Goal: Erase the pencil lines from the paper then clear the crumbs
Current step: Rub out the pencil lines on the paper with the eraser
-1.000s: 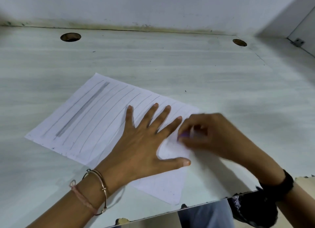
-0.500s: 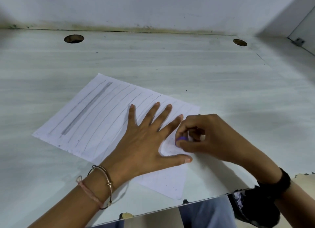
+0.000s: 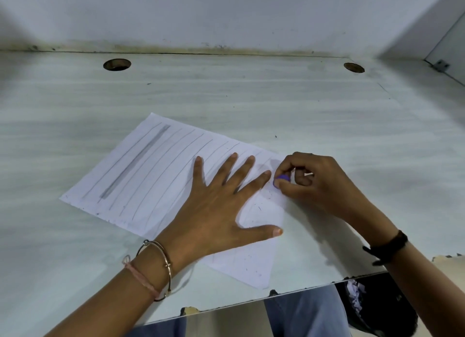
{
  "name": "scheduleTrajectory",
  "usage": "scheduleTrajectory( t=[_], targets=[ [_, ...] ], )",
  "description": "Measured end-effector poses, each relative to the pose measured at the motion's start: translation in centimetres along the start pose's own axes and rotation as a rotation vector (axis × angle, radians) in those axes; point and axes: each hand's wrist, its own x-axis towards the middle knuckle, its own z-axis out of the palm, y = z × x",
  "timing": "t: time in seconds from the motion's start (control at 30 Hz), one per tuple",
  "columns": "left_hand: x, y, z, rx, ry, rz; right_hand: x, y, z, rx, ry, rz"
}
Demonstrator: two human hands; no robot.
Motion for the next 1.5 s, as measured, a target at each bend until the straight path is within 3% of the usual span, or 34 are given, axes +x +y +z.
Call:
scheduleTrajectory(
  t=[0.17, 0.33, 0.57, 0.73, 0.87, 1.07, 1.23, 1.4, 1.5],
  targets=[
    [0.7, 0.1, -0.2, -0.024, 0.042, -0.028, -0.8, 0.6, -0.2, 0.241, -0.05, 0.102],
    [3.1, 0.5, -0.6, 0.04, 0.165, 0.054, -0.6, 0.8, -1.1, 0.473, 0.038, 0.208],
    [3.7, 0.2, 0.2, 0.016, 0.019, 0.011, -1.6, -1.0, 1.2, -0.035, 0.001, -0.073],
    [3.7, 0.1, 0.4, 0.002, 0.033, 0.005, 0.6, 0.9, -0.9, 0.015, 0.169, 0.13],
    [3.9, 0.0, 0.6, 0.027, 0.062, 0.006, -1.0, -1.0, 0.5, 0.011, -0.025, 0.02],
    [3.9, 0.0, 0.5, 0.009, 0.034, 0.003, 1.8, 1.2, -2.1, 0.011, 0.112, 0.19],
    [3.9, 0.1, 0.4, -0.002, 0.037, -0.004, -0.6, -0.7, 0.1, -0.017, -0.014, 0.007],
    [3.9, 0.0, 0.2, -0.004, 0.01, -0.002, 1.9, 2.4, -2.4, -0.033, 0.167, 0.168],
    [3.9, 0.0, 0.2, -0.007, 0.016, 0.0, 1.3, 1.2, -1.8, -0.005, 0.13, 0.118]
  ],
)
